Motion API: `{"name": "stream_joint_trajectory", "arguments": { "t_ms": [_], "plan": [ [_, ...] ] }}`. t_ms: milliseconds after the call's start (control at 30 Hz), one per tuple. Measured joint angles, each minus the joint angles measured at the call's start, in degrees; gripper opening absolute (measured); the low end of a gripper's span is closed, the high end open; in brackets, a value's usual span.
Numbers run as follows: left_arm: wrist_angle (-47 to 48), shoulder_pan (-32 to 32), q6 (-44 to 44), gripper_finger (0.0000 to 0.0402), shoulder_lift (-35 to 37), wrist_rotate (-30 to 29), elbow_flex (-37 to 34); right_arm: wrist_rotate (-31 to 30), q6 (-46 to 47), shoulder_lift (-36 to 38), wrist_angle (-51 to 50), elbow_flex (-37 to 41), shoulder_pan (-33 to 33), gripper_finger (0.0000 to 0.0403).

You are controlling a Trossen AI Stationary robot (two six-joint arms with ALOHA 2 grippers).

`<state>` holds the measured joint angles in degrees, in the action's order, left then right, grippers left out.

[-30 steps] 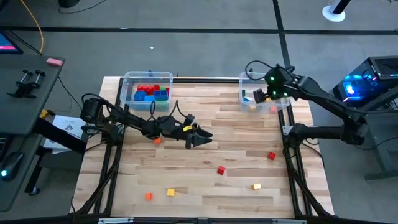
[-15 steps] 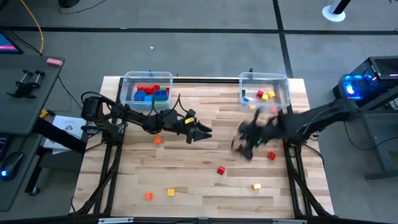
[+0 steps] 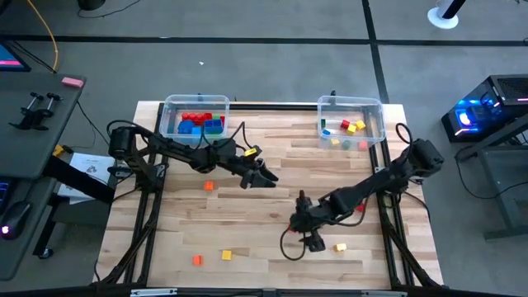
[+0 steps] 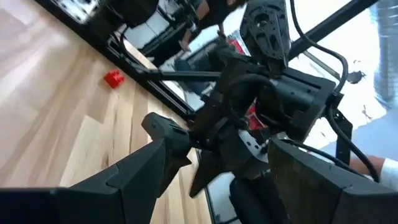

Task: Sort blocks by size
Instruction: Put the small block into the right transparent bin

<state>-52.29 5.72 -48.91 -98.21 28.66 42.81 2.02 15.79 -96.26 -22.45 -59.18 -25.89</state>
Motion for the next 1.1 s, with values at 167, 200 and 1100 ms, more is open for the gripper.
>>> {"name": "stream_joint_trajectory", "arguments": {
  "t_ms": [167,200,1100],
  "plan": [
    [0.46,-1.05,-0.45,0.0268,0.0,0.53,0.0,-0.26,-23.53,-0.58,-1.73,-0.02,0.43,0.0319],
    [0.46,-1.43,-0.45,0.0268,0.0,0.61,0.0,-0.31,-27.91,-0.62,-2.88,0.0,0.51,0.0319],
    [1.88,-5.92,-2.51,0.0268,0.0,-11.05,0.02,1.16,-45.85,-10.15,3.03,-0.09,3.63,0.0175]
  ]
}}
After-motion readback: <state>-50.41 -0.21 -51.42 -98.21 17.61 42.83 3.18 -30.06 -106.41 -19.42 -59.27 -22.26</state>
